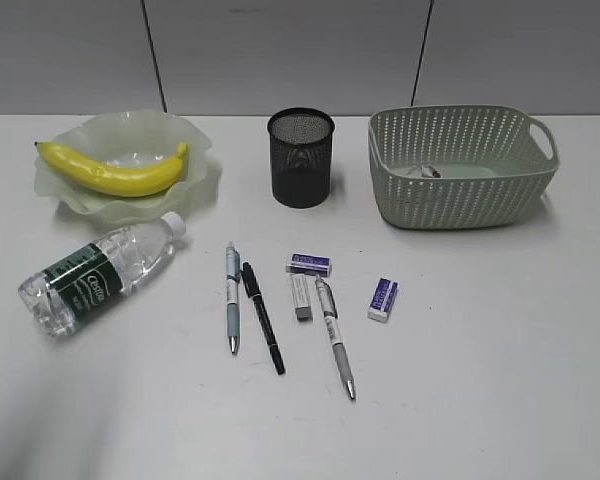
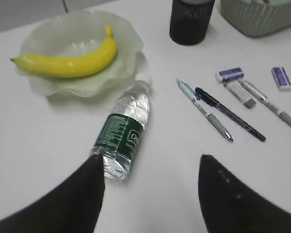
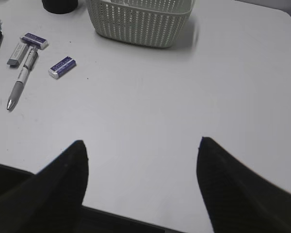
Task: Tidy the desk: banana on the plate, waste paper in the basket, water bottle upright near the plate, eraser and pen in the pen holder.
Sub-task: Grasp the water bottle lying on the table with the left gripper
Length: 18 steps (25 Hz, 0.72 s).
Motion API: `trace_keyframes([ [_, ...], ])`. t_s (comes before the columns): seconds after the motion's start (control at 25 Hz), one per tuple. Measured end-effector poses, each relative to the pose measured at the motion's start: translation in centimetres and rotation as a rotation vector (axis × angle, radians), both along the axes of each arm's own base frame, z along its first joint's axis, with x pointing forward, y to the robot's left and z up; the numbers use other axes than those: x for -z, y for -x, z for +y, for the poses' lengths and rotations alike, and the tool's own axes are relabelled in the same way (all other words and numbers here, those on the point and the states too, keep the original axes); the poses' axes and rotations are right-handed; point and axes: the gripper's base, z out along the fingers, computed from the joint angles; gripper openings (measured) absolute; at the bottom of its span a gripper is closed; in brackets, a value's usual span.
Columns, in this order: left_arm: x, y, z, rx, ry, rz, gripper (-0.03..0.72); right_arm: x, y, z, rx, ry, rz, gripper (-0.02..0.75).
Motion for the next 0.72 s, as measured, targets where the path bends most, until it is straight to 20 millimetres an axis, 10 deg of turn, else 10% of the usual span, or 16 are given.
trace_keyframes([
  [0.36,6.4,-13.3,-3.7,0.144,-0.066,0.379,0.505,0.0,0.0,0.0,0.001,0.000,-0.002,0.550],
  [0.72,10.9,-19.2,-7.5,0.222,-0.210,0.480,0.564,0.0,0.0,0.0,0.001,0.000,-0.004,0.550],
])
